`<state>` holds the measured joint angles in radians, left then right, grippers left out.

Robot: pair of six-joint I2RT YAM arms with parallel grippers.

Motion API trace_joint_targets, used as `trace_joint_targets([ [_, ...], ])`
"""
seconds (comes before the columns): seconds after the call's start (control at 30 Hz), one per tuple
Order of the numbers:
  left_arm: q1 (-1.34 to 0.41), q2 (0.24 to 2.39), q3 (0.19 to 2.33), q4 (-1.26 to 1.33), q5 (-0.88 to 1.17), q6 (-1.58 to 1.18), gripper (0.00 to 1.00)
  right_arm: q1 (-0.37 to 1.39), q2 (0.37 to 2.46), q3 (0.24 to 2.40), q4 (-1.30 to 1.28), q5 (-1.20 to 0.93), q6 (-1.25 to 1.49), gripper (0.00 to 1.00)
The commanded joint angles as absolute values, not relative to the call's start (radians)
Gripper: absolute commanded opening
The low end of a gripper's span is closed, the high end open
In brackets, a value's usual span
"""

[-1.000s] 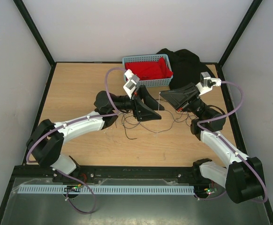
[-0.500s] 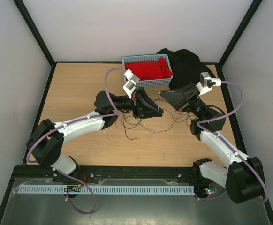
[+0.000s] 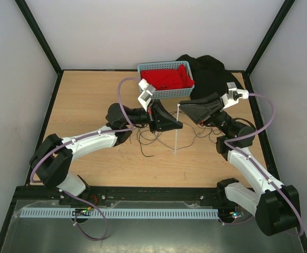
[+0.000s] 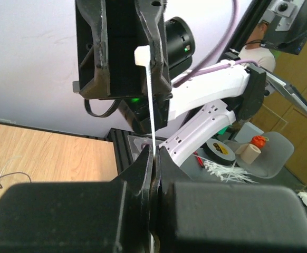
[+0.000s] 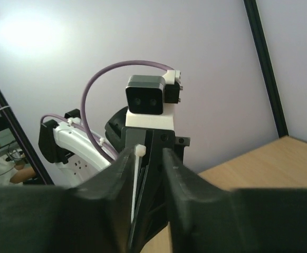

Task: Zip-tie the wires
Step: Pick up the ribbon at the center of the board.

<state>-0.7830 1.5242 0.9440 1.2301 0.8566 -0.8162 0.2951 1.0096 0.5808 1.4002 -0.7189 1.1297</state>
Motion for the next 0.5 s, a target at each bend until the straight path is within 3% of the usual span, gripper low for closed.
trace_joint_targets([
  [0.0,-0.749,1.523,0.917,1.287,0.808,-0.838,0.00,0.299,0.942,0.623,1.154,-0.735,0.937,0.45],
  [0.07,-0.732,1.533,0.904,1.284,0.790,-0.853,0.00,0.300,0.903,0.635,1.018,-0.730,0.838,0.57],
  [0.17,-0.716,1.552,0.893,1.280,0.763,-0.867,0.00,0.299,0.857,0.655,0.854,-0.713,0.726,0.65],
  [0.47,-0.713,1.589,0.911,1.272,0.756,-0.881,0.00,0.317,0.893,0.683,0.677,-0.728,0.626,0.64],
])
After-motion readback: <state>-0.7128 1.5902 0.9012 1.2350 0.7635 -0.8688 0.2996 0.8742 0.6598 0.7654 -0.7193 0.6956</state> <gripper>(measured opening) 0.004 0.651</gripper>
